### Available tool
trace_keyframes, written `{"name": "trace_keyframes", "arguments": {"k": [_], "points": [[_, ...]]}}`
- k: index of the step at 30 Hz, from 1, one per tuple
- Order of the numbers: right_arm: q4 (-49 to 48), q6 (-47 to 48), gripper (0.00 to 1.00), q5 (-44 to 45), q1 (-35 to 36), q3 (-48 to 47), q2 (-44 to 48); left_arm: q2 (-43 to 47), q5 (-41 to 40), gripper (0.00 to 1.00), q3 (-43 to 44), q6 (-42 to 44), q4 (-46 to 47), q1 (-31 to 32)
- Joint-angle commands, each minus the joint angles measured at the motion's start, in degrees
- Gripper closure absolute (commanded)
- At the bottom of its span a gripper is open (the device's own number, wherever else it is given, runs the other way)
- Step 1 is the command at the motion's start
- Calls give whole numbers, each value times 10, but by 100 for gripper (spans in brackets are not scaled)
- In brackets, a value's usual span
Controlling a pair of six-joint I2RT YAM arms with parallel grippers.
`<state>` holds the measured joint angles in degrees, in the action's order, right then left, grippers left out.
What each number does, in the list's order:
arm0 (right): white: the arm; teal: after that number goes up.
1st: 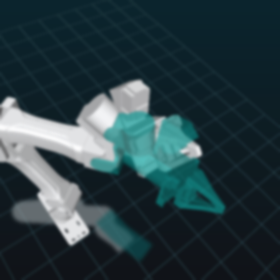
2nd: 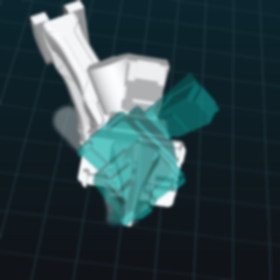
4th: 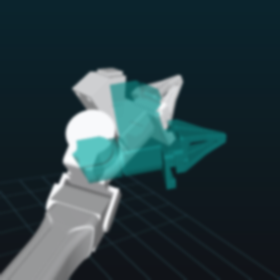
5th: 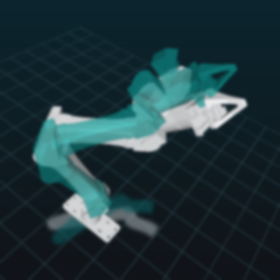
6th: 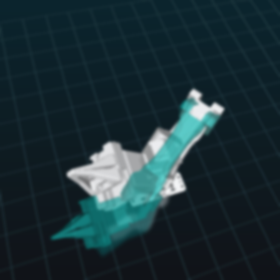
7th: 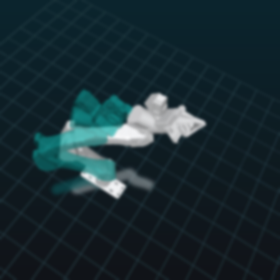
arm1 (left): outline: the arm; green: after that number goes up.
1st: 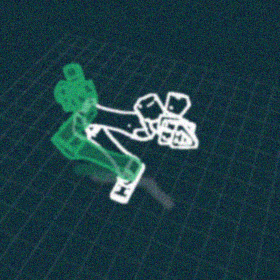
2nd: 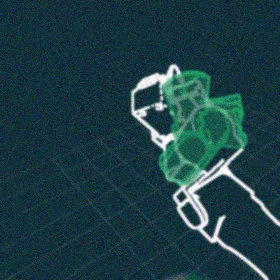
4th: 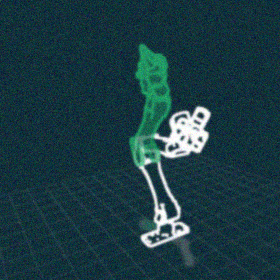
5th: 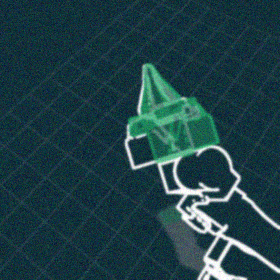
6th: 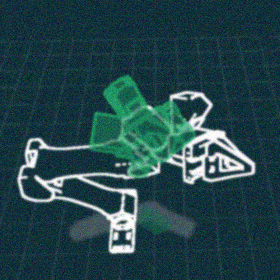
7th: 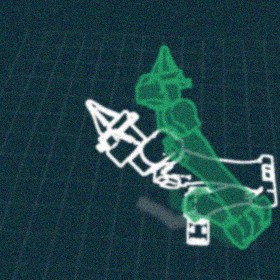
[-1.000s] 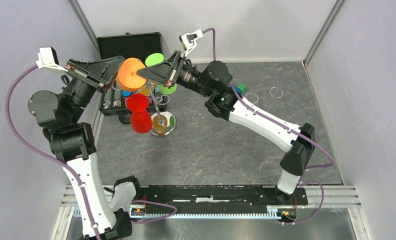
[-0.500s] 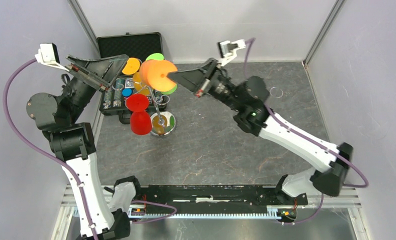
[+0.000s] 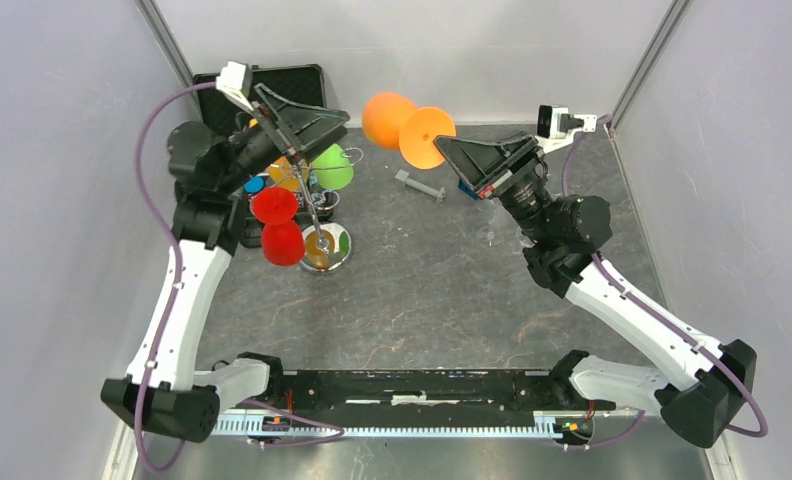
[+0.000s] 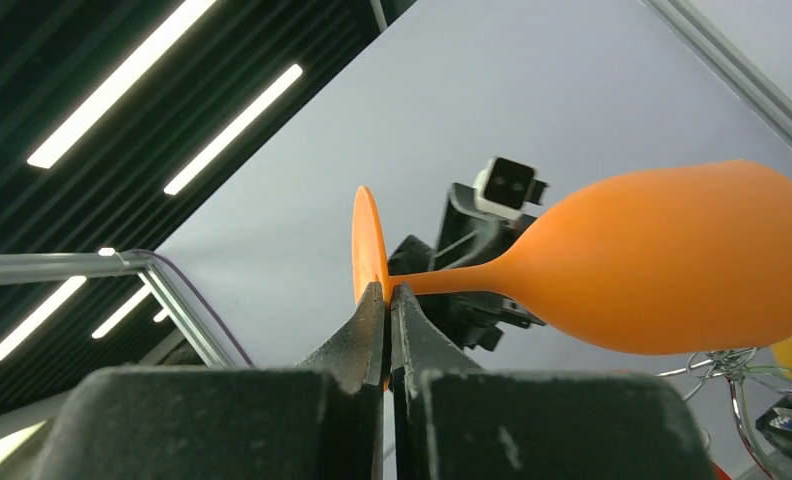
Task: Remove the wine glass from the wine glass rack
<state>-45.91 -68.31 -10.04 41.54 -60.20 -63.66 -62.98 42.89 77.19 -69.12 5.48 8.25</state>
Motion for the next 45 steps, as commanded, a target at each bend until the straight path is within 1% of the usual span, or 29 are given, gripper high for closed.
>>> {"name": "trace_keyframes", "arguments": {"k": [1, 7, 11, 15, 17, 20, 21, 25, 30, 34, 36, 39, 41, 45], "points": [[-117, -68, 100, -21, -20, 35, 23, -27, -36, 14, 2, 47, 20, 38], [-150, -105, 100, -29, -23, 65, 27, -63, -28, 16, 2, 51, 32, 62], [-182, -138, 100, -31, -26, 82, 17, -60, 8, 26, -15, 5, 95, 62], [-198, -155, 100, -25, -28, 94, 12, -37, 34, 37, -32, -41, 143, 63], [-206, -165, 100, -22, -30, 100, 7, -23, 44, 38, -38, -61, 166, 62], [-215, -182, 100, -17, -32, 111, 1, -5, 61, 43, -44, -85, 193, 63], [-219, -189, 100, -14, -33, 117, -1, 0, 67, 46, -45, -90, 202, 63], [-234, -212, 100, -2, -36, 138, -11, 23, 86, 55, -48, -90, 206, 63], [-252, -239, 100, 0, -37, 147, -35, 33, 107, 58, -47, -84, 210, 67], [-276, -260, 100, -3, -37, 140, -67, 25, 121, 57, -43, -78, 220, 82], [-278, -259, 100, 0, -37, 133, -80, 17, 127, 56, -43, -87, 233, 88], [-296, -270, 100, 4, -41, 131, -100, 13, 132, 59, -43, -103, 252, 89], [-311, -282, 100, 5, -44, 130, -114, 16, 132, 67, -39, -105, 258, 89], [-341, -305, 100, 7, -50, 130, -143, 21, 134, 95, -38, -98, 253, 89]]}}
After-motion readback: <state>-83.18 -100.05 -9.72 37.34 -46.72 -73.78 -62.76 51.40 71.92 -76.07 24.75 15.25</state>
